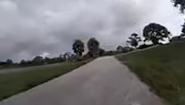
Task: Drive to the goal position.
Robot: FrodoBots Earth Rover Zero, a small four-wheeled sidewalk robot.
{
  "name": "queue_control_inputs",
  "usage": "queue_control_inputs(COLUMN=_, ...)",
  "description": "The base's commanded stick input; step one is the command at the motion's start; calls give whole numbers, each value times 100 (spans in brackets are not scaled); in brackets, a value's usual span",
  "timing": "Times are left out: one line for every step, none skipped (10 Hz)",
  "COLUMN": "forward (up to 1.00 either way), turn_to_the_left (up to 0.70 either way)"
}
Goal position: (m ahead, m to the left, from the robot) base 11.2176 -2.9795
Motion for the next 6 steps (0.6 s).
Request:
queue_control_inputs(forward=70, turn_to_the_left=0)
queue_control_inputs(forward=0, turn_to_the_left=0)
queue_control_inputs(forward=0, turn_to_the_left=0)
queue_control_inputs(forward=0, turn_to_the_left=0)
queue_control_inputs(forward=0, turn_to_the_left=0)
queue_control_inputs(forward=0, turn_to_the_left=0)
